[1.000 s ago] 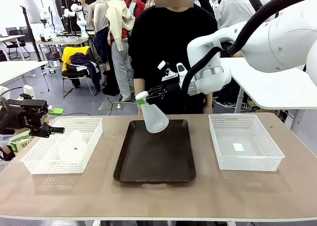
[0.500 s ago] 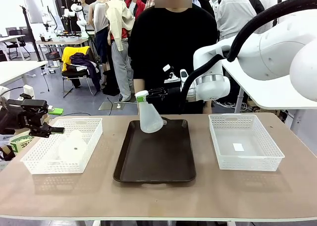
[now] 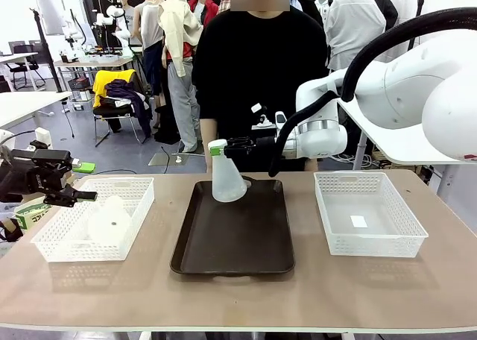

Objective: Prepare the laboratory tools.
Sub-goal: Place the picked Big flask upright in the Handle tray as instructed by the person.

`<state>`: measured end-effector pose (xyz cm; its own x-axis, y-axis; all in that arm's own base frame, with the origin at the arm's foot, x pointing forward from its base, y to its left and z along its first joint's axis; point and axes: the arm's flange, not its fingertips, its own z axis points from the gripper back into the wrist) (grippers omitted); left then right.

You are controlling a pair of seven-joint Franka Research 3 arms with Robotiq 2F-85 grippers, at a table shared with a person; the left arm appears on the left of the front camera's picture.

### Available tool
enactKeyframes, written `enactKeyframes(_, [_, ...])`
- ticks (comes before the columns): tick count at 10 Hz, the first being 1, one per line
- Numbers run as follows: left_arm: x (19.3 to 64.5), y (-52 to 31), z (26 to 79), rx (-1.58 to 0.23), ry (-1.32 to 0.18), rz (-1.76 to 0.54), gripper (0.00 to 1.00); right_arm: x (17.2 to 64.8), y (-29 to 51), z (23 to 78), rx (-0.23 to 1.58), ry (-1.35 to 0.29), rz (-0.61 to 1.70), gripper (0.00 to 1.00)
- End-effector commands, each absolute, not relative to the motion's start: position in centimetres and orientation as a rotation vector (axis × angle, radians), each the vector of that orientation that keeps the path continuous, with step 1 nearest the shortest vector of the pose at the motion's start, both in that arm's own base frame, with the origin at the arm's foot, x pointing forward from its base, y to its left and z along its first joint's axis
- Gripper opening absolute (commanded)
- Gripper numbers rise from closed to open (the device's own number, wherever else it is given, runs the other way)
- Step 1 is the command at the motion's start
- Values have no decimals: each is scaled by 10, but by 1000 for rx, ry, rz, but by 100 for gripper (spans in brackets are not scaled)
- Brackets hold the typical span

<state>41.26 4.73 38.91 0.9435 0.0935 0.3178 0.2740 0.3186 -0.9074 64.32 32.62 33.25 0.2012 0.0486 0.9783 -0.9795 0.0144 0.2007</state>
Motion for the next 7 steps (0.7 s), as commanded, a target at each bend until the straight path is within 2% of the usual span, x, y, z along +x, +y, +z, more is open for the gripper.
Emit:
enactKeyframes(1, [412, 48, 391, -1262, -346, -123, 100, 654, 332, 324, 1295, -1033, 1038, 0])
enactKeyframes(3, [412, 48, 391, -1262, -346, -123, 100, 655, 329, 314, 1314, -1014, 1002, 2])
enactKeyframes(4, [412, 48, 391, -1262, -346, -123, 100, 655, 328, 311, 1321, -997, 1002, 12])
enactKeyframes(7, [412, 48, 391, -1262, -346, -123, 100, 652, 325, 313, 1329, -985, 1007, 56])
